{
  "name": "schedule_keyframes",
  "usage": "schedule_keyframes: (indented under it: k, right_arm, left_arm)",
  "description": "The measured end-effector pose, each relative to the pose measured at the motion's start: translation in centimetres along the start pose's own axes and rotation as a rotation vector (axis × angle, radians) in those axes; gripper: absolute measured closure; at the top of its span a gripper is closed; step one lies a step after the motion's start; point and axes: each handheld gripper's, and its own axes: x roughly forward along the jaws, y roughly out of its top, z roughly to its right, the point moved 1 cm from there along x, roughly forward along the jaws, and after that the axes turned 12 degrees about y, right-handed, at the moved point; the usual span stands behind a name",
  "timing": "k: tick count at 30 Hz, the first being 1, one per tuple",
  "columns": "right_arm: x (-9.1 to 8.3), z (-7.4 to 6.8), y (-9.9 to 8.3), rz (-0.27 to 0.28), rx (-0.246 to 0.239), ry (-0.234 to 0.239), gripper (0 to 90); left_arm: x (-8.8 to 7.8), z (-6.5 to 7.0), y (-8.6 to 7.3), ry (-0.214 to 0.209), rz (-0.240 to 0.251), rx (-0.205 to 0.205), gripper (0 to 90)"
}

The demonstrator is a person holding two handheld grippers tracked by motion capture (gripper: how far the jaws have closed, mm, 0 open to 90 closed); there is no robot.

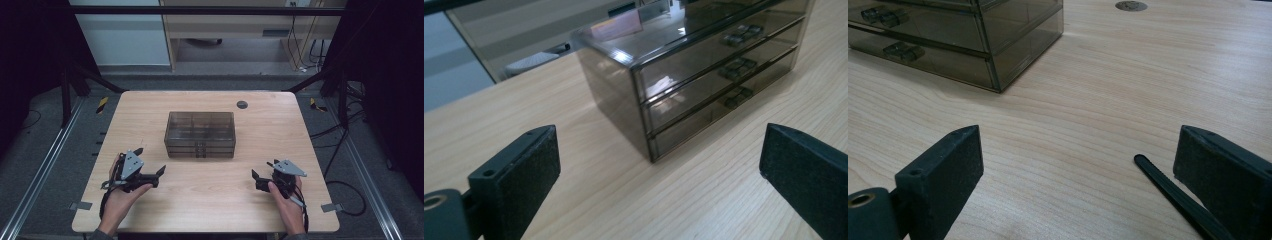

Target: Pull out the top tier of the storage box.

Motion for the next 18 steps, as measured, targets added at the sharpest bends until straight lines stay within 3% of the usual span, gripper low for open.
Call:
schedule_keyframes:
  k: [3,8,18]
  right_arm:
    - [0.0,0.0,0.0,0.001,-0.005,0.002,5.9]
    - [0.1,-0.1,0.0,-0.008,-0.018,-0.001,6.2]
    - [0.3,-0.3,0.1,-0.033,-0.033,0.002,6.9]
  left_arm:
    - [0.5,0.8,1.4,-0.014,0.001,0.044,4.3]
    - [1.1,1.6,2.8,-0.015,-0.013,0.083,8.5]
    - [2.4,3.8,6.0,0.009,-0.035,0.215,28.6]
